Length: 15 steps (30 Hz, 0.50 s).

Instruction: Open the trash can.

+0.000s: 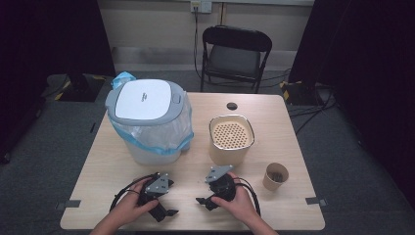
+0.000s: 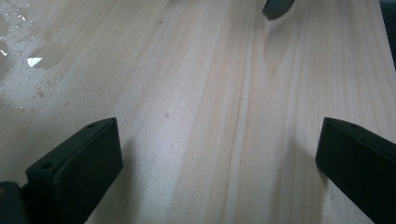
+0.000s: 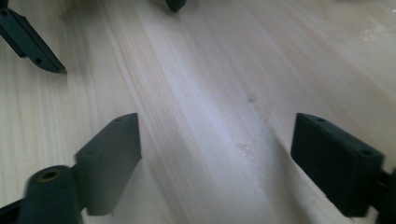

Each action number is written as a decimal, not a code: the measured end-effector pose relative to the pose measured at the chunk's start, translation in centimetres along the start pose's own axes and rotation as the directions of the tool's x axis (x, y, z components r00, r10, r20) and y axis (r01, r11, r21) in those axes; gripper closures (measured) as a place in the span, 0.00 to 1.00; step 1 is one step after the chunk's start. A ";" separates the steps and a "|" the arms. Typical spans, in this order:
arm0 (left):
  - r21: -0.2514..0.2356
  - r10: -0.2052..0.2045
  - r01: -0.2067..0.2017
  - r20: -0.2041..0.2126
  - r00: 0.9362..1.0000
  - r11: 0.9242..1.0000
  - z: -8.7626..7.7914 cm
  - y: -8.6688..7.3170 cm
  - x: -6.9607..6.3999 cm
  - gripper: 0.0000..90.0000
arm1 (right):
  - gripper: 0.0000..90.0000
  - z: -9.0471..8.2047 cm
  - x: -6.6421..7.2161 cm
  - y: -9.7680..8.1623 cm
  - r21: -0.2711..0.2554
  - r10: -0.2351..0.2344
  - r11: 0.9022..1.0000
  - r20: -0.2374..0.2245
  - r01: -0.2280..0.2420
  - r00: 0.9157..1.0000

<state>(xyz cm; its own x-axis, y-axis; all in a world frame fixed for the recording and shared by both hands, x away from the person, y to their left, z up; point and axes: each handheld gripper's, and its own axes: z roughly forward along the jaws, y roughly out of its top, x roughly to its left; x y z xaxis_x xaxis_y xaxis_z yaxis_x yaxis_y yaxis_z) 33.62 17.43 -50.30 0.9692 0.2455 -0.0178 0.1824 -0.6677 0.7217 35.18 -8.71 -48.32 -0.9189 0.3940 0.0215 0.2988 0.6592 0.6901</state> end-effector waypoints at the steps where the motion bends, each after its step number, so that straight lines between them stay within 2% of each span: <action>1: 0.000 -0.001 0.001 0.000 1.000 1.000 0.0 0.0 0.0 0.00 | 0.23 -0.2 -0.1 0.3 -0.001 -0.008 1.000 -0.013 0.008 1.000; 3: 0.000 -0.001 0.001 0.000 1.000 1.000 0.0 0.0 0.0 0.00 | 0.19 -0.6 -0.2 1.0 0.003 -0.015 1.000 -0.009 0.015 1.000; 6: 0.000 -0.002 0.002 0.000 1.000 1.000 0.0 0.0 0.0 0.00 | 0.22 -1.1 -0.7 1.9 0.004 -0.004 1.000 -0.036 0.004 0.999; 8: 0.000 -0.002 0.002 0.001 1.000 1.000 0.0 0.0 0.0 0.00 | 0.22 -1.3 -0.8 2.2 0.010 -0.012 1.000 -0.036 0.012 0.999; 10: 0.000 -0.002 0.002 0.000 1.000 1.000 0.0 0.0 0.0 0.00 | 0.23 -1.8 -1.2 3.1 0.029 -0.043 0.999 -0.046 0.044 0.998; 15: 0.000 0.000 0.000 0.000 1.000 1.000 0.0 0.0 0.0 0.00 | 0.24 -2.8 -1.7 4.3 0.048 -0.050 0.997 -0.073 0.053 0.996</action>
<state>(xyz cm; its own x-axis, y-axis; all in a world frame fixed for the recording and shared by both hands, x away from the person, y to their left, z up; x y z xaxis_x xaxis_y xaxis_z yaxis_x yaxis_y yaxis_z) 33.62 17.43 -50.29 0.9692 0.2456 -0.0183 0.1828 -0.6675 0.7219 37.28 -8.34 -43.34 -0.9490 0.3127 0.0404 0.2615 0.7089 0.6550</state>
